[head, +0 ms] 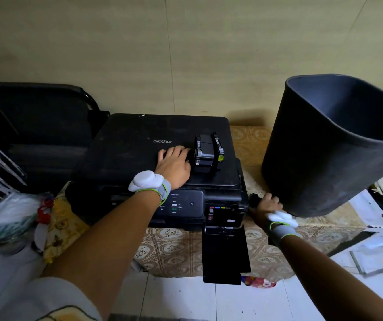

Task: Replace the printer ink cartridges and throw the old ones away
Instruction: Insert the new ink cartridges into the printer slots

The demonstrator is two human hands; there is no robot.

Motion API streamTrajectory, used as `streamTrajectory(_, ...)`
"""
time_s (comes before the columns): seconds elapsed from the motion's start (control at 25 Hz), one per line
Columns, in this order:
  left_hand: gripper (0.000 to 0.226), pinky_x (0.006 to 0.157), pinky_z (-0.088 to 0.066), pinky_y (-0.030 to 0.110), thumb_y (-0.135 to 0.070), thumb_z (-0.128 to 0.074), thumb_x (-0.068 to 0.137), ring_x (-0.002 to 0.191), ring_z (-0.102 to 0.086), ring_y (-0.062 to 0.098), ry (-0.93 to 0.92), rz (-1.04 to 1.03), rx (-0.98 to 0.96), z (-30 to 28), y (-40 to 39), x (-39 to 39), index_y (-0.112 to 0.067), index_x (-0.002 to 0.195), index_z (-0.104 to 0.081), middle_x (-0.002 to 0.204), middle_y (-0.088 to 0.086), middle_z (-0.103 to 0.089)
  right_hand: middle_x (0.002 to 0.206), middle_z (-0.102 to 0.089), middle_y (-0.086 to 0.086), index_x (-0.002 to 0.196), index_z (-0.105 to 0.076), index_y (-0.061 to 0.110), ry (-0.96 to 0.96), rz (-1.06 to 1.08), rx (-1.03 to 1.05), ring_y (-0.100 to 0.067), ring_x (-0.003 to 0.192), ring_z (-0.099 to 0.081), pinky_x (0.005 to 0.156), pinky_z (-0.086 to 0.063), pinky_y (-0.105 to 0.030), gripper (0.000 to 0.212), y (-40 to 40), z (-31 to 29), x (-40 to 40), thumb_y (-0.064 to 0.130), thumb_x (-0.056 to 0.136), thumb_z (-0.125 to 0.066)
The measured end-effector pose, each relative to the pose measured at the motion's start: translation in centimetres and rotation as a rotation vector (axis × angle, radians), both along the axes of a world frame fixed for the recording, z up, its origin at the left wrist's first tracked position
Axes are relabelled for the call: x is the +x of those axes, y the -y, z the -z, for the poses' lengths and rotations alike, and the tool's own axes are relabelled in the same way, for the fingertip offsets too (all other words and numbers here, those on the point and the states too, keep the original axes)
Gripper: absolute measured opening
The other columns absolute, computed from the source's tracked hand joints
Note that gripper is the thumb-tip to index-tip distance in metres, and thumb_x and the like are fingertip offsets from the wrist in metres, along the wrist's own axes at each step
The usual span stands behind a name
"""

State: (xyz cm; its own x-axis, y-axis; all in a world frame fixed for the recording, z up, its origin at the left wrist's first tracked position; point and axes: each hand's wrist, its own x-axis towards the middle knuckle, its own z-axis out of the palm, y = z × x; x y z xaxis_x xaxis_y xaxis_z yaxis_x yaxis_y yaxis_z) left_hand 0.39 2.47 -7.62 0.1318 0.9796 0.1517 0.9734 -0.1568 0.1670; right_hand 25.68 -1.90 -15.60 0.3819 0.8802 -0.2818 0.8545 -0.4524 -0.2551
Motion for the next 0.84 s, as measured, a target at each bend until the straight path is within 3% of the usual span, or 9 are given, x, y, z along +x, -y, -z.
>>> streamTrajectory(0.2, 0.046, 0.110, -0.021, 0.042, -0.022, -0.038, 0.093, 0.133, -0.035, 0.020, -0.001, -0.001, 0.002, 0.1, -0.1, -0.1, -0.016, 0.138, -0.042, 0.141, 0.001, -0.043, 0.126, -0.043, -0.019, 0.123, -0.035, 0.008, 0.076, 0.010, -0.007, -0.036, 0.120, -0.040, 0.094, -0.040, -0.048, 0.040, -0.5, 0.4, -1.4, 0.028, 0.089, -0.043)
streamTrajectory(0.4, 0.045, 0.111, -0.019, 0.045, -0.024, -0.037, 0.093, 0.134, -0.035, 0.019, -0.013, -0.006, -0.002, 0.1, 0.0, -0.1, -0.017, 0.137, -0.043, 0.141, 0.000, -0.042, 0.129, -0.039, -0.017, 0.126, -0.030, 0.011, 0.028, 0.089, -0.079, -0.033, 0.123, -0.039, 0.093, -0.041, -0.049, 0.066, 0.0, -0.7, -1.5, 0.043, 0.079, -0.064)
streamTrajectory(0.68, 0.045, 0.112, -0.014, 0.049, -0.024, -0.037, 0.094, 0.135, -0.033, 0.019, -0.005, -0.013, -0.022, 0.0, -0.1, -0.1, -0.019, 0.138, -0.042, 0.141, -0.001, -0.041, 0.128, -0.045, -0.023, 0.121, -0.035, 0.009, 0.047, 0.069, -0.035, -0.037, 0.120, -0.043, 0.096, -0.038, -0.046, 0.057, -0.7, 0.2, -0.8, 0.053, 0.085, -0.046)
streamTrajectory(0.84, 0.046, 0.113, -0.011, 0.047, -0.024, -0.038, 0.094, 0.137, -0.031, 0.017, 0.054, -0.025, -0.058, -0.3, -0.2, -0.2, -0.020, 0.140, -0.041, 0.144, -0.002, -0.039, 0.127, -0.048, -0.023, 0.120, -0.036, 0.009, -0.027, 0.096, -0.082, -0.038, 0.119, -0.045, 0.097, -0.038, -0.043, 0.067, -1.2, 0.7, 0.0, 0.055, 0.076, -0.056)
